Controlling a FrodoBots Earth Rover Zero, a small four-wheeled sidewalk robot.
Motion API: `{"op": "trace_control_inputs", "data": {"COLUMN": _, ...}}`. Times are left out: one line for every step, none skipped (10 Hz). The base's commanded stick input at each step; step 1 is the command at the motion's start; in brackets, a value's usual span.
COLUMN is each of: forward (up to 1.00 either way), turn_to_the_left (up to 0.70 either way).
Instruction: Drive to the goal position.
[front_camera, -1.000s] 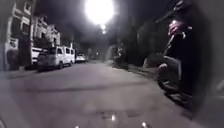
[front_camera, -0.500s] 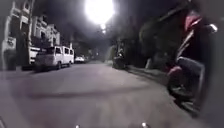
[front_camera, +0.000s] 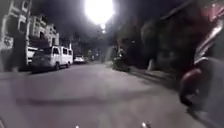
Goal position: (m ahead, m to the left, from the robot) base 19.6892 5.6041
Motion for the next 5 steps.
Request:
{"op": "trace_control_inputs", "data": {"forward": 0.7, "turn_to_the_left": 0.0}}
{"op": "trace_control_inputs", "data": {"forward": 0.7, "turn_to_the_left": 0.0}}
{"op": "trace_control_inputs", "data": {"forward": 0.7, "turn_to_the_left": 0.06}}
{"op": "trace_control_inputs", "data": {"forward": 0.7, "turn_to_the_left": 0.35}}
{"op": "trace_control_inputs", "data": {"forward": 0.7, "turn_to_the_left": 0.35}}
